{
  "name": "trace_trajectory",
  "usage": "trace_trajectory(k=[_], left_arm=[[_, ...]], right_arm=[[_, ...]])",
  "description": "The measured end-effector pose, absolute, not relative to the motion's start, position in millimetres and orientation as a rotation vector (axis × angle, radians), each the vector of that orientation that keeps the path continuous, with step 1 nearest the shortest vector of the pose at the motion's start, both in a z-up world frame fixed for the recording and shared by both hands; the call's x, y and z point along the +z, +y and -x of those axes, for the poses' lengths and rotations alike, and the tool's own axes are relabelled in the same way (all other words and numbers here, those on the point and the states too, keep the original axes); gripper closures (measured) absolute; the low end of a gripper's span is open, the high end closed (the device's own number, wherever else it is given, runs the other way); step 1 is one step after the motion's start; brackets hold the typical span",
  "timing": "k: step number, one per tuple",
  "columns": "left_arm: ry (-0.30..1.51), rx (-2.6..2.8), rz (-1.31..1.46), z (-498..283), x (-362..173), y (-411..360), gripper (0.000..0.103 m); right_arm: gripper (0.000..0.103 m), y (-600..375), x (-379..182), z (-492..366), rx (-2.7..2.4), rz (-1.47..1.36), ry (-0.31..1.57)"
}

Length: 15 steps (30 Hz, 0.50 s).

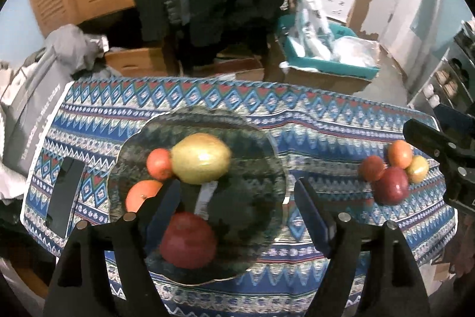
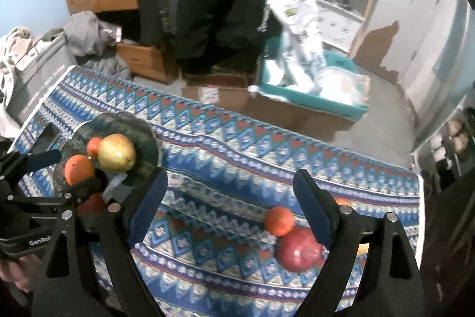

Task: Organize fruits
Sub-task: 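Open both tools and move them back toward the remaining fruits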

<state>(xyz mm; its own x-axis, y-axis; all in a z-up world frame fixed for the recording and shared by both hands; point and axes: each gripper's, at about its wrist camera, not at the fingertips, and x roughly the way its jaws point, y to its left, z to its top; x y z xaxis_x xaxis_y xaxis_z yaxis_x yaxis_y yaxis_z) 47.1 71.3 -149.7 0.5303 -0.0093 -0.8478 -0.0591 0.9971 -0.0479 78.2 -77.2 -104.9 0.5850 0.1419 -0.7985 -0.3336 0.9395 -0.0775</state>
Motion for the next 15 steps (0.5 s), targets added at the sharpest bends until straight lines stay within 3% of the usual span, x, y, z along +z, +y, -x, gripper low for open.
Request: trace_trajectory(k=[15], left_arm=[[0.927,-0.062,0.0,-34,-114,-4,0.016]], right_arm=[[0.013,-162,-69,-37,0.138,0.197,0.793]])
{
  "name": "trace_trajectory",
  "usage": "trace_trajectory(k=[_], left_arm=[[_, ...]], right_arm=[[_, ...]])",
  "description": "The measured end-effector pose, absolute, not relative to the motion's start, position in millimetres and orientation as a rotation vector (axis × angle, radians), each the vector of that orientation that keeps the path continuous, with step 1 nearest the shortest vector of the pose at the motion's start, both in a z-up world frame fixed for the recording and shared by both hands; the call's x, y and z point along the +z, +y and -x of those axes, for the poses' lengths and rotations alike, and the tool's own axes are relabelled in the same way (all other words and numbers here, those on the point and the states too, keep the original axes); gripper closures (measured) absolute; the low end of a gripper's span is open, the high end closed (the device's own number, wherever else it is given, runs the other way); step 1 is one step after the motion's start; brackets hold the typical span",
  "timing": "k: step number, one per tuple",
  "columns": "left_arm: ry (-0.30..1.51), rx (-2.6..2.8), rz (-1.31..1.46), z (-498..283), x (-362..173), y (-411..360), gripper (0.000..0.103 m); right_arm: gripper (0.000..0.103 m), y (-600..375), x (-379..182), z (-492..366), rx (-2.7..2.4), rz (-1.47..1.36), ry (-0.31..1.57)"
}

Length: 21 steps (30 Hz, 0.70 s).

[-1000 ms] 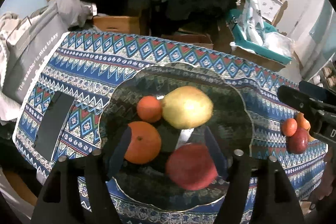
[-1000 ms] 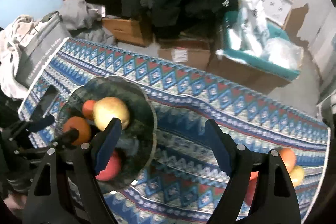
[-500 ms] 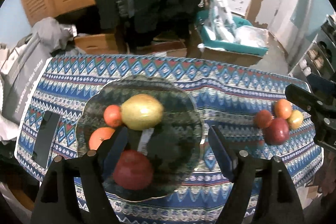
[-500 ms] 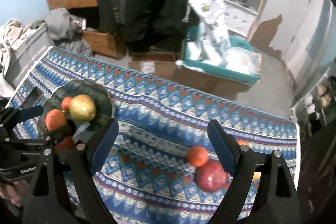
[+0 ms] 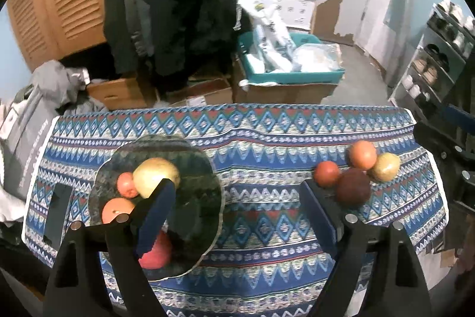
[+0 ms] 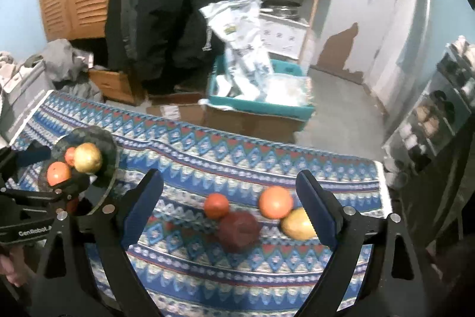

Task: Organize fruits
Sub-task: 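Open both tools and move them back toward the remaining fruits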

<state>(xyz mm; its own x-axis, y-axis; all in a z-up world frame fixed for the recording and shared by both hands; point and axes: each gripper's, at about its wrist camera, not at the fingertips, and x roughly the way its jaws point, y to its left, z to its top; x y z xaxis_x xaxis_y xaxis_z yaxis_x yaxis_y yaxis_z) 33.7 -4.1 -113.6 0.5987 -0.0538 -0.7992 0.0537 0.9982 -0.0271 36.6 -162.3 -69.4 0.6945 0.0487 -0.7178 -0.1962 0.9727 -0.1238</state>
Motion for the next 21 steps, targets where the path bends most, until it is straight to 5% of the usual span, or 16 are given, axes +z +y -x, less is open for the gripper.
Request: trace_trajectory(k=[21], left_arm=[[0.954,-0.201,-0.096,-40,-115,-100,0.016]], right_arm=[[0.012,-272,-61,-16,-0.049,0.13,0.745]])
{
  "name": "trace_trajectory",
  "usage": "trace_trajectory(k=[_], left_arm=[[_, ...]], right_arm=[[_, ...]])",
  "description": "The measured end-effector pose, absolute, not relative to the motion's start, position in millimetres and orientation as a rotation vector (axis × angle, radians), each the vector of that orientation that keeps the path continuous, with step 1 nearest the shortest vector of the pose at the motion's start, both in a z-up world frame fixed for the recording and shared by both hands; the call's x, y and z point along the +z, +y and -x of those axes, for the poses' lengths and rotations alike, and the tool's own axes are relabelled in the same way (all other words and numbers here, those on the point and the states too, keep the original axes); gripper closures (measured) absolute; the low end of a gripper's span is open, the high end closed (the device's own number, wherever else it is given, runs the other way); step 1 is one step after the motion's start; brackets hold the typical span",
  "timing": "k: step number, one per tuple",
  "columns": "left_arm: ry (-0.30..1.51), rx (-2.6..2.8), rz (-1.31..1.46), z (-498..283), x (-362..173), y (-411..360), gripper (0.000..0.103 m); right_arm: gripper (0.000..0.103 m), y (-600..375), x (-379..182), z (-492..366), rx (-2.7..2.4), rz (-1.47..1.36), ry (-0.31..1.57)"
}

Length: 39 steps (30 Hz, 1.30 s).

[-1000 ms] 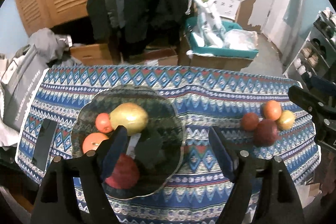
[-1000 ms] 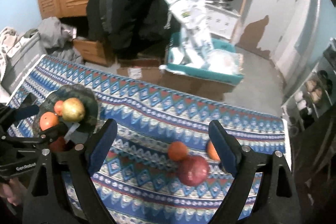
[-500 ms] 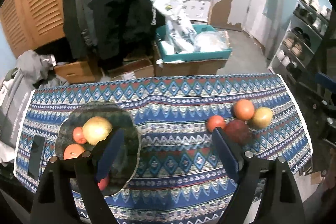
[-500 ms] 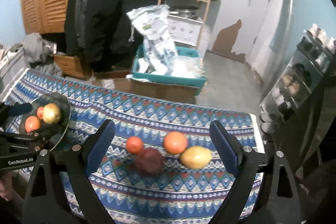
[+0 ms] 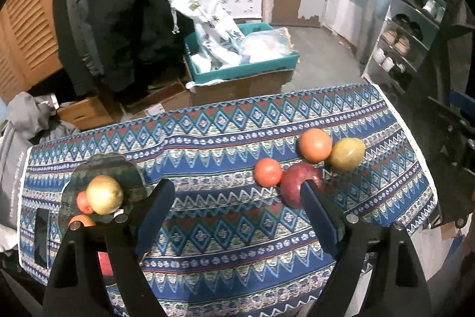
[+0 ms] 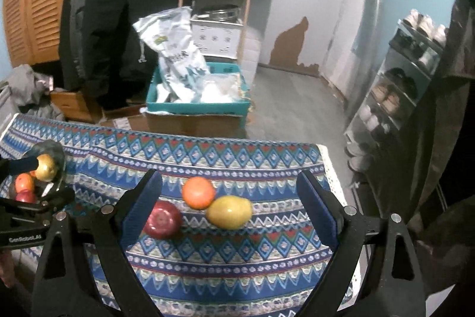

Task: Organize fruits
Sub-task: 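Open both tools and move them back toward the remaining fruits, then close left tool on the red apple while right tool closes on the yellow pear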

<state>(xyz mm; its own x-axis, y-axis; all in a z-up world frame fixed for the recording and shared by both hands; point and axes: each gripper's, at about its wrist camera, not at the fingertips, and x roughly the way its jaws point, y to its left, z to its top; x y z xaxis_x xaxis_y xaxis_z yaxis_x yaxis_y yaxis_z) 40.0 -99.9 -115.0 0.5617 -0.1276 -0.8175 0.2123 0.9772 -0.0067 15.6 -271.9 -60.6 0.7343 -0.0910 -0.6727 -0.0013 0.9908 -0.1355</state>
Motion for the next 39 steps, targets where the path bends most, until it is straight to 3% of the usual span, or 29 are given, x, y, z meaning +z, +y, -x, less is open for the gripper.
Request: trace_trajectory(k=[14,39], left_arm=[[1.007,-0.229,-0.089,-54,-136,-130,0.015],[1.211,-0.249,-0.139,-85,-240,-193,0.015]], right_arm=[[0.012,-315,-85,-23,-0.093,0.057,0.801],[0.012,-350,-193,-55,-0.156,0.02,1.08]])
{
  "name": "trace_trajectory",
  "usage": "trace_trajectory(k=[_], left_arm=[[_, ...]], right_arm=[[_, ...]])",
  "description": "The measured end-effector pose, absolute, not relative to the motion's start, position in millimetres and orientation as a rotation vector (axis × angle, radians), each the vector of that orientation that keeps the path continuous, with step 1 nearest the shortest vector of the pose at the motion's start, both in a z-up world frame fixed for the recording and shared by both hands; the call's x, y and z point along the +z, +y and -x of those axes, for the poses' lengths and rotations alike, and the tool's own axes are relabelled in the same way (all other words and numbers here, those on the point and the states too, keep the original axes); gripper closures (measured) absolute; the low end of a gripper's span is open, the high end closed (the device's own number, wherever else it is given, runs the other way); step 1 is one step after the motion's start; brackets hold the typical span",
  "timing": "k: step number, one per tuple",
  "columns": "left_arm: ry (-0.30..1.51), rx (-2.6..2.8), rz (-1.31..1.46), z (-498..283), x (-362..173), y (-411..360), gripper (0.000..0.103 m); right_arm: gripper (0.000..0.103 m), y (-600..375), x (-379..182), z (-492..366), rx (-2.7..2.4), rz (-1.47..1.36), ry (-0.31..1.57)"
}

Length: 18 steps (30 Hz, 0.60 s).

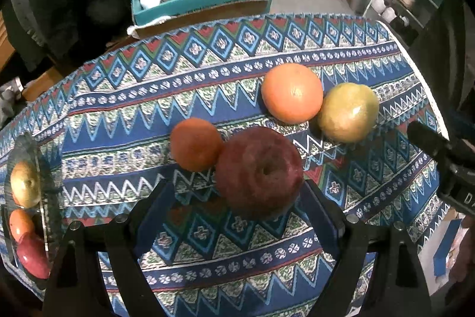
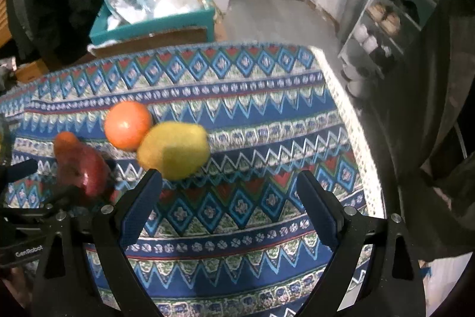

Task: Organize fruits
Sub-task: 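Close left tool on the red apple while right tool closes on the yellow pear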

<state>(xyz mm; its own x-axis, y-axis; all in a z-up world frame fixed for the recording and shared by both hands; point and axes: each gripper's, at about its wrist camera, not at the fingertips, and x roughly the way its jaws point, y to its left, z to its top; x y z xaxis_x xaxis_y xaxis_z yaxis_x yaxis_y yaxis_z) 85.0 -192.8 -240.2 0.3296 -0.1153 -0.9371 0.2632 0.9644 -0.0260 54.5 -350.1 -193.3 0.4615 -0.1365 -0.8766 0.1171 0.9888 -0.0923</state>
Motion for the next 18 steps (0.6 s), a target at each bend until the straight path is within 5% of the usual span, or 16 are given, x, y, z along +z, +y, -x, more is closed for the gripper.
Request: trace_trajectory(k=[18], left_arm=[[1.26,-0.279,-0.126,-99,-278,-214,0.015]], right_arm=[[0.012,-360,-221,-63,-0.137,-0.046,1.146]])
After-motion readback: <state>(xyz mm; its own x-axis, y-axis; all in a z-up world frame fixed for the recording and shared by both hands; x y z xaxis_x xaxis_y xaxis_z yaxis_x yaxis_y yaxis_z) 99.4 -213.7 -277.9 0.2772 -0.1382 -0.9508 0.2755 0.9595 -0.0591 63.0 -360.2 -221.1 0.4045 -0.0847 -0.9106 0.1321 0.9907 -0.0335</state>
